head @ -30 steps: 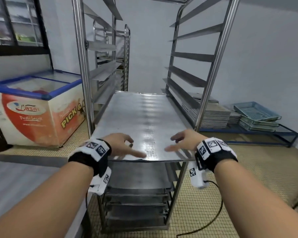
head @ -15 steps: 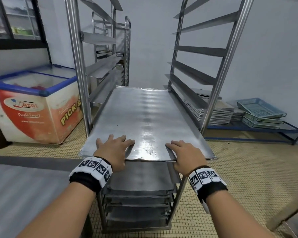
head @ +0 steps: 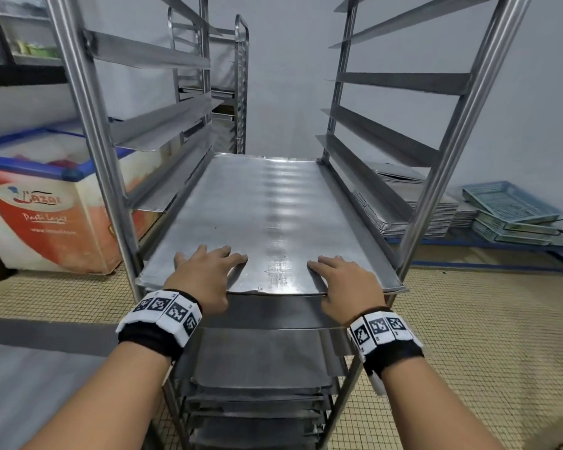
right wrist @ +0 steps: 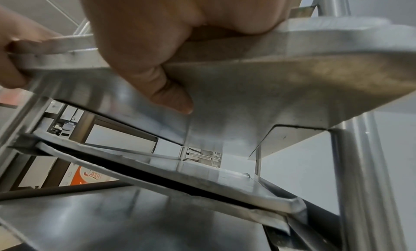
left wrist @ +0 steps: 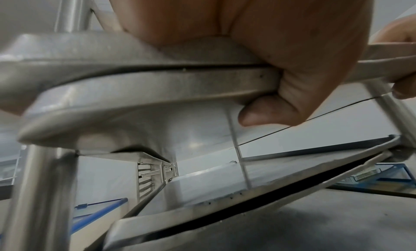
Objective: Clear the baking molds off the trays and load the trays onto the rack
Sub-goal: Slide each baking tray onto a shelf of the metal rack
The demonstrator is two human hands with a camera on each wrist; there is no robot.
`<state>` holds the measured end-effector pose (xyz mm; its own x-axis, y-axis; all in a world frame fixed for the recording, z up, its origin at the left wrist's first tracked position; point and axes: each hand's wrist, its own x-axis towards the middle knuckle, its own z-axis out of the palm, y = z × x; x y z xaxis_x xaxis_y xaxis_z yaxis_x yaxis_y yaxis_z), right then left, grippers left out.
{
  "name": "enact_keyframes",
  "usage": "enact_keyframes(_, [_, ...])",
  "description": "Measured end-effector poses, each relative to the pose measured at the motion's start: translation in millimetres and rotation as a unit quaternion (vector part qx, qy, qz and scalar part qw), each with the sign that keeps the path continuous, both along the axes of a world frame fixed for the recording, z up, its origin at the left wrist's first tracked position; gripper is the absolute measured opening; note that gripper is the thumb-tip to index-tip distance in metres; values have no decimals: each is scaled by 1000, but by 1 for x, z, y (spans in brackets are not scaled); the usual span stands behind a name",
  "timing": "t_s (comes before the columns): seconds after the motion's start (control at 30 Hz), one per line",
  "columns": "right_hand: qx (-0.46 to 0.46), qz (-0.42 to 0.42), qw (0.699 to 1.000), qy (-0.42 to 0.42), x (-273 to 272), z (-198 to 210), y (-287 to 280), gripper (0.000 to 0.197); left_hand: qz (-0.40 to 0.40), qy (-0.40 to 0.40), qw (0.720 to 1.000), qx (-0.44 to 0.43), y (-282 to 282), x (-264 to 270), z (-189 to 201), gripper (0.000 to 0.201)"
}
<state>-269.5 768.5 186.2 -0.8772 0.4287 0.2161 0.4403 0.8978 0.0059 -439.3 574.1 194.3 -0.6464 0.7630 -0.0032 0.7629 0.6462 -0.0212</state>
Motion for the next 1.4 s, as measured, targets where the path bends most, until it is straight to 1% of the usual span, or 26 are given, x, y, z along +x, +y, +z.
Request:
enact_keyframes(0.1, [3,-1,1000,5,-17,-3,16,42,2,-1,1000,-8,15,-16,4,89])
enact_keyframes(0.27, [15,4,1000,20,-41,-6,36,39,11,-2,1000,-19,34,-37,6,92])
enact_keyframes(0.37, [18,3,999,42,-53,-11,46,30,11,7,1000,-20,42,-46,6,90])
enact_keyframes(0.43, [24,4,998,54,-59,-14,52,28,11,14,1000,-15,46,-51,5,89])
enact_keyframes(0.53, [26,16,998,53,-64,-12,57,30,19,12,1000,-3,50,-57,4,90])
enact_keyframes(0.63, [29,25,998,53,-65,-9,59,31,21,16,999,33,53,-62,3,84])
enact_keyframes(0.7, [35,24,997,59,-66,-9,60,30,17,41,998,53,54,-63,-1,79])
enact_keyframes(0.83, [56,21,994,97,-69,-16,62,21,22,118,992,51,53,-56,-11,68])
enact_keyframes(0.9, [70,20,993,96,-72,-16,61,21,27,153,986,64,51,-48,-17,60])
enact_keyframes(0.93, [70,19,993,88,-71,-15,58,22,35,164,983,74,46,-42,-20,59])
enact_keyframes(1.0, [71,11,994,79,-66,-14,51,25,49,165,981,89,37,-30,-30,68])
enact_keyframes(1.07, [75,4,994,85,-54,-16,40,32,66,158,978,117,23,-15,-40,81])
enact_keyframes(1.1, [72,2,993,90,-47,-19,34,40,76,156,976,131,14,-8,-44,85])
enact_keyframes(1.2, [49,-3,995,86,-29,-34,17,80,107,110,981,119,-20,9,-61,96])
enact_keyframes(1.23, [43,-6,995,92,-24,-39,10,91,115,91,984,105,-33,12,-67,97])
enact_keyframes(1.3, [26,-4,993,111,-19,-51,-8,106,140,59,985,81,-63,18,-80,95])
enact_keyframes(1.37, [2,8,994,108,-18,-66,-32,112,184,16,980,78,-94,26,-96,90])
enact_keyframes(1.4, [-10,21,994,107,-21,-73,-45,113,211,-5,975,77,-111,30,-104,88])
